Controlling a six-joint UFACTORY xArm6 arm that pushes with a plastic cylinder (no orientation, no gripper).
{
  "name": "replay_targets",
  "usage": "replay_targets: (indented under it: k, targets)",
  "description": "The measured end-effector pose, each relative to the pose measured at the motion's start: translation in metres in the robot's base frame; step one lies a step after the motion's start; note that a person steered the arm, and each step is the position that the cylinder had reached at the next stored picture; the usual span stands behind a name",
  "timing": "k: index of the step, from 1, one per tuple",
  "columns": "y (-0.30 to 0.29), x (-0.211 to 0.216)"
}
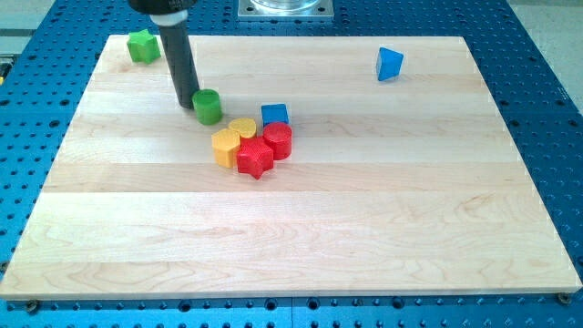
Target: Push the green blocks into the yellow blocks
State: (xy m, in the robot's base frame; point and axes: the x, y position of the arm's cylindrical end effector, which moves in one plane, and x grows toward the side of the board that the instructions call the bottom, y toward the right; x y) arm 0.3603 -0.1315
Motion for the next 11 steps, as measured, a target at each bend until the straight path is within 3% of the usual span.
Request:
replay_targets:
  k: [2, 4, 5, 6, 7, 9, 10, 11]
  targets:
    - [0.036, -0.012]
    - [0.044, 0.015]
    - [0.040, 0.005]
    - [-0.006, -0.007]
    - [-0.077, -0.025]
    - [-0.144, -0.150]
    - [-0.142, -0.169]
    - [-0.122, -0.156]
